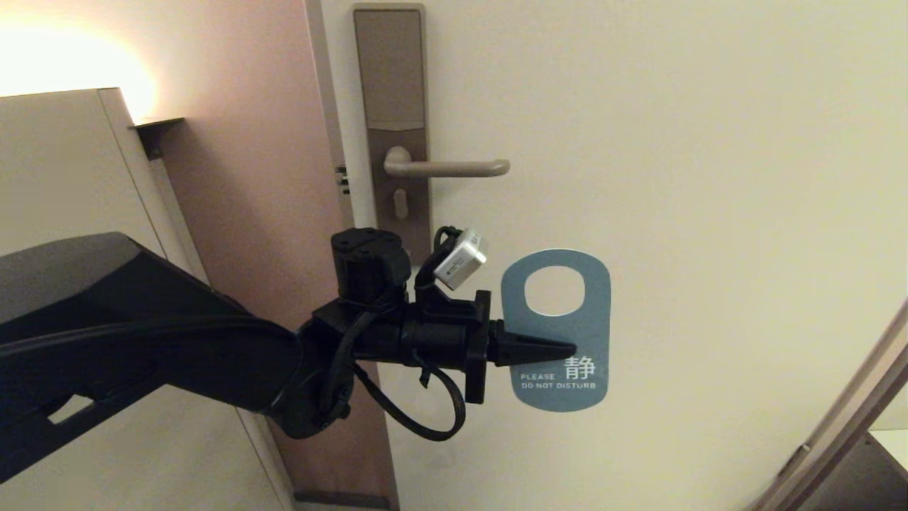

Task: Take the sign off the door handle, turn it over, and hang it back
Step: Hand it to the other hand

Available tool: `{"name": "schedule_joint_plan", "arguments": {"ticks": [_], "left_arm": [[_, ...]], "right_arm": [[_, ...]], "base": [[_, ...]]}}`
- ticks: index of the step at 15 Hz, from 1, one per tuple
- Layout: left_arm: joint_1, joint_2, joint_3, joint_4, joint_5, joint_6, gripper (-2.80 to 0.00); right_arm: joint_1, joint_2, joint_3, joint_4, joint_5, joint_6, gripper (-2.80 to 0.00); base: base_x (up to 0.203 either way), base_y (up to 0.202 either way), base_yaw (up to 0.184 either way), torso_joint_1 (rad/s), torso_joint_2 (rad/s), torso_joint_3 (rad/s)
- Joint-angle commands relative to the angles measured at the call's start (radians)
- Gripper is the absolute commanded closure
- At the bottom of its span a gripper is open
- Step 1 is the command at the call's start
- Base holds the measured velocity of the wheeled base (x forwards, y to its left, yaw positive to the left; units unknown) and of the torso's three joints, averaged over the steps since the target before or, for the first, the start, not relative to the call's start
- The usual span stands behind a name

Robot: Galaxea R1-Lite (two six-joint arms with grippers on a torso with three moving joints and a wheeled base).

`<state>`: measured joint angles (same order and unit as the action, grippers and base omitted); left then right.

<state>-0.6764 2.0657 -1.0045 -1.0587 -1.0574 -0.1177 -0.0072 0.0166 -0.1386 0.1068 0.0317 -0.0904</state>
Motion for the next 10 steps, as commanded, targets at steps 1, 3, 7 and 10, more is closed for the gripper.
{"name": "schedule_joint_plan", "arguments": {"ticks": [1,3,7,10], "left_arm": [[0.0,0.002,0.0,-0.006,-0.006,0.0,0.0],[0.001,0.001,0.0,-0.006,-0.006,0.0,0.0],[0.003,0.009,-0.003,-0.007,-0.006,0.0,0.0],[0.003,0.027,-0.037,-0.006,-0.006,-0.005,0.0]], "right_arm": [[0.0,0.05,-0.012,-0.003,0.003,-0.001,0.0],[0.001,0.122,-0.027,-0.004,0.006,-0.002,0.0],[0.001,0.315,-0.075,-0.005,0.037,-0.002,0.0],[0.001,0.443,-0.082,-0.006,0.141,-0.003,0.0]], "base": [[0.0,0.0,0.0,0.0,0.0,0.0],[0.0,0.0,0.0,0.0,0.0,0.0],[0.0,0.0,0.0,0.0,0.0,0.0],[0.0,0.0,0.0,0.0,0.0,0.0]]}}
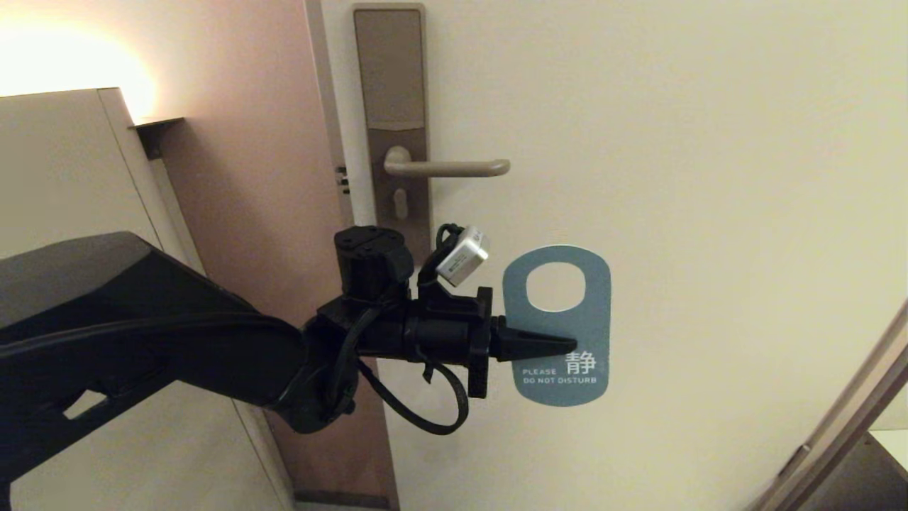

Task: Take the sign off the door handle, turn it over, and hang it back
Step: Hand it to the other hand

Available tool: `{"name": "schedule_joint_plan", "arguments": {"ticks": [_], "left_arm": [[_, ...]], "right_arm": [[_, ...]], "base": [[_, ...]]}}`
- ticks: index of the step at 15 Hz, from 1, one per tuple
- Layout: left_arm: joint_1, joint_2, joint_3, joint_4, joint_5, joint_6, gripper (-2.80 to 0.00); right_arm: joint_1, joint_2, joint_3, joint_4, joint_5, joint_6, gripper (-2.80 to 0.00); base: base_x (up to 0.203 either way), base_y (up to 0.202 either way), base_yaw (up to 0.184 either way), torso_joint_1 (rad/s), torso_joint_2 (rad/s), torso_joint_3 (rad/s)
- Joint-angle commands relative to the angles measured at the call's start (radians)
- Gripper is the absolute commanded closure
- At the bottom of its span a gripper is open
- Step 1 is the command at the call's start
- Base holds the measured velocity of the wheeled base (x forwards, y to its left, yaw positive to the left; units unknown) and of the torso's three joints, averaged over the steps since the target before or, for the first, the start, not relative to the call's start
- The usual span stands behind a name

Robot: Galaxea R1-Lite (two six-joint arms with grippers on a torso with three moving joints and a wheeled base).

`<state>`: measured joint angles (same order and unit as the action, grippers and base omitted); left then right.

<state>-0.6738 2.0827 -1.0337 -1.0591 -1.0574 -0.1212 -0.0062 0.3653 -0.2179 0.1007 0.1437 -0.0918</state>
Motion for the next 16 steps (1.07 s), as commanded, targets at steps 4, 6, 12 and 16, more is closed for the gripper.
{"name": "schedule_joint_plan", "arguments": {"ticks": [4,6,12,16], "left_arm": [[-0.001,0.014,-0.02,-0.004,-0.009,-0.003,0.0],[-0.001,0.014,-0.02,-0.004,-0.009,-0.004,0.0],[-0.006,0.011,-0.028,-0.004,-0.009,-0.023,0.0],[-0.012,-0.001,-0.057,-0.004,-0.009,-0.062,0.0]], "right_arm": [[0.0,0.194,0.003,-0.002,0.176,-0.001,0.0],[0.0,0.244,-0.001,-0.016,0.217,0.0,0.0],[0.0,0.487,-0.012,-0.264,0.333,-0.003,0.0],[0.008,0.641,-0.057,-0.407,0.472,-0.004,0.0]], "base": [[0.0,0.0,0.0,0.0,0.0,0.0],[0.0,0.0,0.0,0.0,0.0,0.0],[0.0,0.0,0.0,0.0,0.0,0.0],[0.0,0.0,0.0,0.0,0.0,0.0]]}}
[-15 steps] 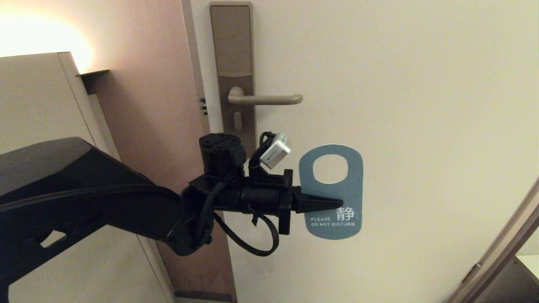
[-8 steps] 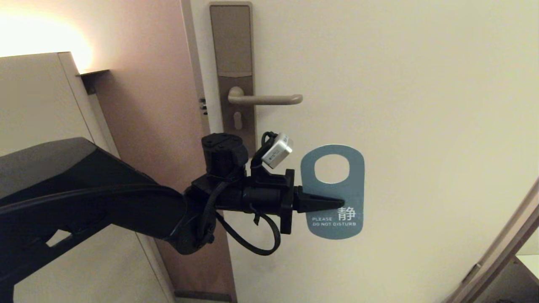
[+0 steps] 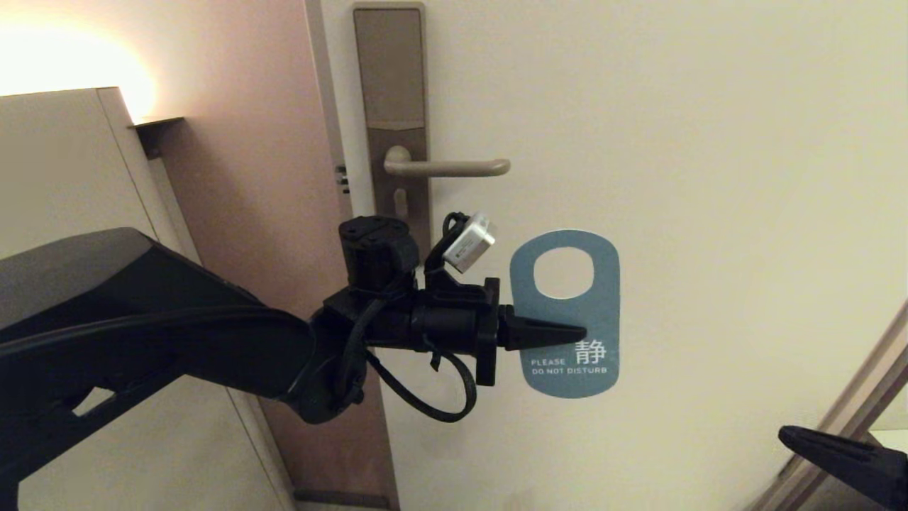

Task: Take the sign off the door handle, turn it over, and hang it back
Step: Hand it to the other hand

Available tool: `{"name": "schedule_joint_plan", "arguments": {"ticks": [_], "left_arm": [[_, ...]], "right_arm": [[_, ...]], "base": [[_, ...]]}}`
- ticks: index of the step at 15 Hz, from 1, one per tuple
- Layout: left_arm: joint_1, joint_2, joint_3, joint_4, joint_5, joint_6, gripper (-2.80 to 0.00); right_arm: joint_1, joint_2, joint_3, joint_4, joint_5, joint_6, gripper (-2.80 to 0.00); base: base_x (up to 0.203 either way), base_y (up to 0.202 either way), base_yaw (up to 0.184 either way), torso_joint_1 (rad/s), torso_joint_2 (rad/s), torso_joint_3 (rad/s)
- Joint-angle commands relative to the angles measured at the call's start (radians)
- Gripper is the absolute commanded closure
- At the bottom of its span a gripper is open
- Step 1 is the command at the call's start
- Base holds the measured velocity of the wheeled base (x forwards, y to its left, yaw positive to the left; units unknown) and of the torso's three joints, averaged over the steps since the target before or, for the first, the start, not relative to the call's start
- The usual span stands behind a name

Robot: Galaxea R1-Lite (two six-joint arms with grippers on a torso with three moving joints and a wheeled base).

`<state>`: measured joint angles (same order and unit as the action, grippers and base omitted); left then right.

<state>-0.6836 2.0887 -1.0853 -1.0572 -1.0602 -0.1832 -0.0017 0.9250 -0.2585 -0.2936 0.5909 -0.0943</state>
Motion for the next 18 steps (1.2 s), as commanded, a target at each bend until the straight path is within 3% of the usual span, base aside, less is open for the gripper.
{"name": "schedule_joint_plan", "arguments": {"ticks": [1,4,8,9,18], "left_arm": [[-0.005,-0.01,-0.012,-0.006,-0.006,-0.012,0.0],[-0.018,-0.01,-0.025,-0.006,-0.007,-0.027,0.0],[-0.03,-0.015,-0.027,-0.006,-0.007,-0.041,0.0],[-0.033,-0.016,-0.025,-0.006,-0.007,-0.041,0.0],[-0.036,-0.021,-0.025,-0.006,-0.006,-0.041,0.0]], "right_arm": [[0.026,0.1,-0.036,-0.022,0.047,-0.001,0.0],[0.098,0.141,-0.065,-0.024,0.05,-0.001,0.0],[0.123,0.219,-0.123,-0.025,0.05,-0.001,0.0],[0.129,0.229,-0.133,-0.025,0.05,-0.001,-2.8],[0.164,0.297,-0.169,-0.029,0.084,-0.003,-2.8]], "base": [[0.0,0.0,0.0,0.0,0.0,0.0],[0.0,0.0,0.0,0.0,0.0,0.0],[0.0,0.0,0.0,0.0,0.0,0.0],[0.0,0.0,0.0,0.0,0.0,0.0],[0.0,0.0,0.0,0.0,0.0,0.0]]}}
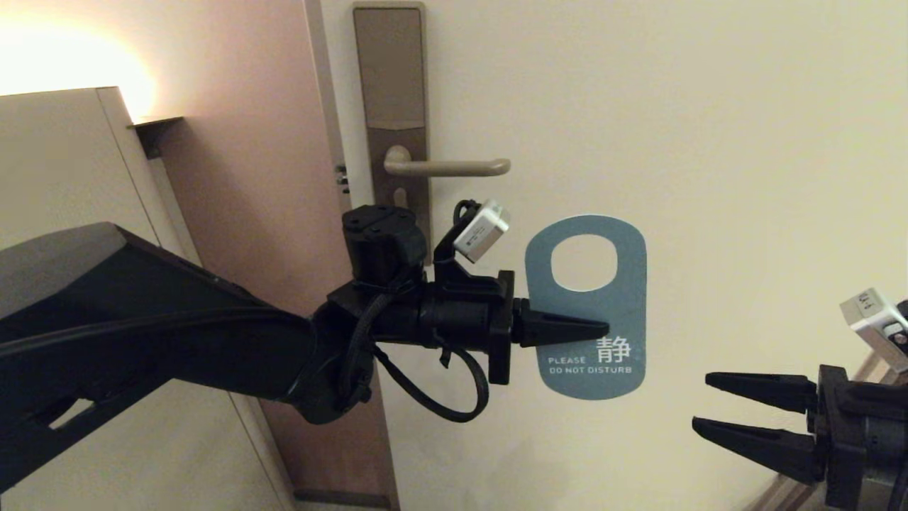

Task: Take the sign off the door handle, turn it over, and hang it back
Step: Hand it to the other hand

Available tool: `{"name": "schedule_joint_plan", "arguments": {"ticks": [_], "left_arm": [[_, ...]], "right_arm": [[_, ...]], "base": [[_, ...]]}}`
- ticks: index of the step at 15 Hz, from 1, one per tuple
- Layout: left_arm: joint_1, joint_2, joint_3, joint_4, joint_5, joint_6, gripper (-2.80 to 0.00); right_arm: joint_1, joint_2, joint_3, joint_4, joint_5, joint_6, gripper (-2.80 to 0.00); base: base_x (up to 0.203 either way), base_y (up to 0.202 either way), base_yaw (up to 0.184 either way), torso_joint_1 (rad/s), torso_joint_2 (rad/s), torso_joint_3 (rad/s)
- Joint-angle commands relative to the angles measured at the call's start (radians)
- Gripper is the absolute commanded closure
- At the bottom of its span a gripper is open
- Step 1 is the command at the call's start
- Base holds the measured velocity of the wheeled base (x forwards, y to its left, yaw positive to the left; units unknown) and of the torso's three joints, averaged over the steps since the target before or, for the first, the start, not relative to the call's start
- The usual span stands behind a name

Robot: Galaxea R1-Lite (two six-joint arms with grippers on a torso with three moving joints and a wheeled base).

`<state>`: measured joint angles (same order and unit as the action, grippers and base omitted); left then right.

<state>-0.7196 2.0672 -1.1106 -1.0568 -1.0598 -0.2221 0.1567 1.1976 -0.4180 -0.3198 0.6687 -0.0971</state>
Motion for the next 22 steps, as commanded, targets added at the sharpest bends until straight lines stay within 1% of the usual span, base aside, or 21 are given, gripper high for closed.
{"name": "schedule_joint_plan", "arguments": {"ticks": [1,3,6,9,13,15,18,20,22], "left_arm": [[0.0,0.002,0.0,-0.006,-0.005,-0.002,0.0],[0.0,0.007,0.0,-0.007,-0.003,-0.012,0.0],[-0.004,0.011,0.0,-0.008,-0.003,-0.014,0.0],[-0.004,0.016,0.0,-0.008,-0.003,-0.015,0.0],[-0.006,0.023,-0.005,-0.008,-0.003,-0.016,0.0],[-0.006,0.027,-0.008,-0.008,-0.003,-0.016,0.0],[-0.006,0.028,-0.021,-0.008,-0.003,-0.019,0.0],[-0.007,0.028,-0.025,-0.009,-0.001,-0.034,0.0],[-0.006,0.028,-0.025,-0.009,0.001,-0.034,0.0]], "right_arm": [[0.014,0.04,-0.021,-0.003,0.007,-0.001,-2.8],[0.045,0.082,-0.045,-0.029,0.008,0.001,-2.8],[0.093,0.16,-0.052,-0.136,0.006,0.004,-2.8],[0.124,0.172,-0.053,-0.145,0.009,0.007,-2.8],[0.132,0.214,-0.088,-0.148,0.066,0.006,-2.8],[0.137,0.237,-0.111,-0.148,0.071,0.007,-2.8],[0.168,0.255,-0.127,-0.153,0.072,0.007,-2.8],[0.17,0.272,-0.127,-0.183,0.072,0.007,-2.8],[0.17,0.291,-0.127,-0.22,0.072,0.01,-2.8]], "base": [[0.0,0.0,0.0,0.0,0.0,0.0],[0.0,0.0,0.0,0.0,0.0,0.0],[0.0,0.0,0.0,0.0,0.0,0.0],[0.0,0.0,0.0,0.0,0.0,0.0],[0.0,0.0,0.0,0.0,0.0,0.0],[0.0,0.0,0.0,0.0,0.0,0.0],[0.0,0.0,0.0,0.0,0.0,0.0],[0.0,0.0,0.0,0.0,0.0,0.0],[0.0,0.0,0.0,0.0,0.0,0.0]]}}
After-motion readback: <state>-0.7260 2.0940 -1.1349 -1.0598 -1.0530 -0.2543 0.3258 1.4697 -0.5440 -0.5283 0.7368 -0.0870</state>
